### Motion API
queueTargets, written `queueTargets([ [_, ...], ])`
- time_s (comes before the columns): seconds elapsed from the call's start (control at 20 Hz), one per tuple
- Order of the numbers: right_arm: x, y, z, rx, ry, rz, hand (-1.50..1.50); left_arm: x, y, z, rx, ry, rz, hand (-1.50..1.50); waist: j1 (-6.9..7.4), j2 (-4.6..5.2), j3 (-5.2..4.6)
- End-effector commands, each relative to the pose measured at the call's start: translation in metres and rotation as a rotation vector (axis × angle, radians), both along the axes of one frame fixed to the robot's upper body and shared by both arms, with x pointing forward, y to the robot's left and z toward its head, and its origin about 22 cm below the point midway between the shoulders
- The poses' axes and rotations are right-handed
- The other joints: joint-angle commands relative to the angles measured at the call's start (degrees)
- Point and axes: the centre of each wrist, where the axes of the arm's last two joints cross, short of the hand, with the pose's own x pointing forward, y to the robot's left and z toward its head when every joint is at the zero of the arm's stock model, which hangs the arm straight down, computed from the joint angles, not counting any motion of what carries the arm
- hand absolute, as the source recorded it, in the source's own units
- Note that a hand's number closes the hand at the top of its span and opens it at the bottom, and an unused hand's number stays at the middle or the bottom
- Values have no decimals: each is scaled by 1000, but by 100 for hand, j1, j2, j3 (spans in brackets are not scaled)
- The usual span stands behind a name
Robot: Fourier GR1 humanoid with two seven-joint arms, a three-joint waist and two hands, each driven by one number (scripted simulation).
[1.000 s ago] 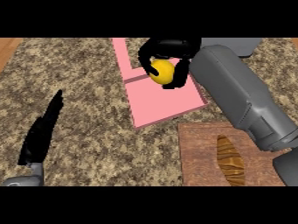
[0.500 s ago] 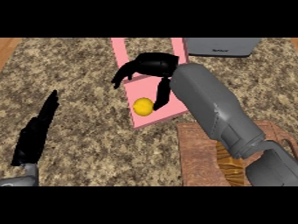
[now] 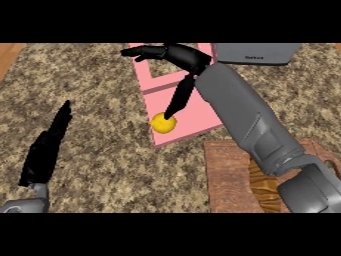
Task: Pick the lemon from the cutting board and place it in the cardboard box
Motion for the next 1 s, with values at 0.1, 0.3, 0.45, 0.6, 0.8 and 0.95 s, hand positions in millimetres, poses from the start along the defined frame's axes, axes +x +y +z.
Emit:
queueTargets([
  [0.1,15,-40,12,211,236,-31,-150,5,-4,3,-3,-13,-11,0,64,59,2],
  [0.3,29,-87,47,244,228,-194,-150,1,0,-2,7,-21,-40,0,275,170,-1],
  [0.45,32,-111,57,271,225,-267,-150,12,-23,6,6,-59,-63,0,291,223,6],
  [0.6,33,-148,70,285,234,-309,-150,10,-15,9,2,-64,-71,0,481,314,14],
  [0.8,32,-178,87,286,214,-333,-150,15,-13,13,28,-65,-85,0,545,391,22],
  [0.95,30,-196,95,281,198,-319,-150,17,-21,17,7,-73,-100,0,591,415,37],
])
